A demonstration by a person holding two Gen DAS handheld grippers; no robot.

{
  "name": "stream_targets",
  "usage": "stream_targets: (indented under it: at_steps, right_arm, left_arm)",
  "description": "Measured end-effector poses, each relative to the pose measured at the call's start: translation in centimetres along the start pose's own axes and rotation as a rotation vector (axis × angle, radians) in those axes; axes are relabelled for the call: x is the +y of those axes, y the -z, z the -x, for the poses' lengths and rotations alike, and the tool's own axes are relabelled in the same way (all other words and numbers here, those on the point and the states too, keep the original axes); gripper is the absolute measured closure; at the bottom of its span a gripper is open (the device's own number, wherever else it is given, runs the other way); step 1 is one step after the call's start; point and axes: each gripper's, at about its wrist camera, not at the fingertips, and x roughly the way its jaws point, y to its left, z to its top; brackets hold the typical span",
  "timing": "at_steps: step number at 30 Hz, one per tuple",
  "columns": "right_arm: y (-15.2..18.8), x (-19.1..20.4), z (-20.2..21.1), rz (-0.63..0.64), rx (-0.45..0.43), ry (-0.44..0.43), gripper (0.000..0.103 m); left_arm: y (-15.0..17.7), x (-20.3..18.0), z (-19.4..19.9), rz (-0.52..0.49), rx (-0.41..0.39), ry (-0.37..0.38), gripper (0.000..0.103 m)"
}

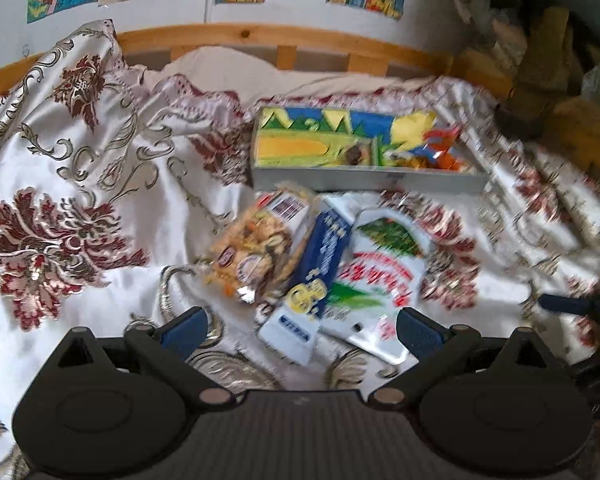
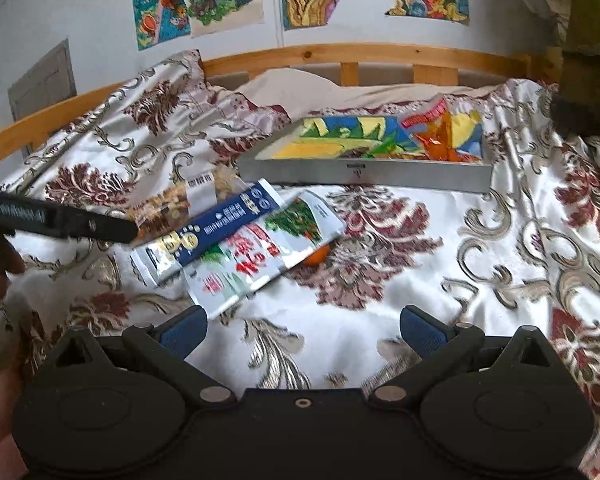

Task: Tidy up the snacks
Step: 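Move the left tool toward the blue milk-powder stick while the right tool approaches the white vegetable bag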

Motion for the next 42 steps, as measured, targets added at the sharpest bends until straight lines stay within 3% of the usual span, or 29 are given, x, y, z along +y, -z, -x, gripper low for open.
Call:
stream_targets:
  at_steps: [2,10,12,18,26,27,29,34,36,40,42]
  right_arm:
    - [-0.5,0.3,-0.6,0.013,0.010,0.005,0.007]
    - [-1.9,1.2,-3.1,0.058,0.023,-0.068,0.015]
    - [-2.3,1.3,-4.0,0.059,0.030,-0.085,0.017]
    - [-2.9,0.6,-6.8,0.002,0.093,-0.134,0.037]
    - [-3.6,-1.3,-9.8,-0.179,0.142,-0.256,0.052]
    - [-3.7,-1.4,-10.1,-0.203,0.143,-0.262,0.052]
    - [-3.7,-1.7,-10.5,-0.229,0.139,-0.252,0.063]
    - [-3.6,-2.2,-10.2,-0.267,0.126,-0.243,0.072]
    - [-3.5,-2.4,-10.1,-0.284,0.130,-0.245,0.073]
    - [-3.1,-2.8,-10.5,-0.308,0.149,-0.254,0.054]
    - [-2.9,-2.9,-10.7,-0.321,0.150,-0.265,0.052]
  left_arm:
    - [-0.1,-0.2,-0.3,-0.040,0.038,0.004,0.001]
    - [0.3,-0.9,-0.3,-0.131,0.035,0.034,0.001]
    - [0.0,-1.3,-0.6,-0.192,0.061,0.054,0.001]
    - [-0.9,-3.0,-1.5,-0.380,0.107,0.102,0.001]
    - [-1.4,-3.9,-3.2,-0.395,0.131,0.147,0.010]
    - [-1.3,-3.9,-3.3,-0.392,0.134,0.146,0.010]
    - [-1.2,-3.9,-3.5,-0.384,0.135,0.134,0.010]
    - [-1.1,-4.0,-4.0,-0.365,0.151,0.079,0.014]
    - [-1.1,-4.2,-4.1,-0.365,0.156,0.047,0.016]
    - [-0.9,-4.2,-4.3,-0.373,0.161,0.035,0.016]
    - [-0.9,-4.2,-4.3,-0.387,0.148,0.039,0.016]
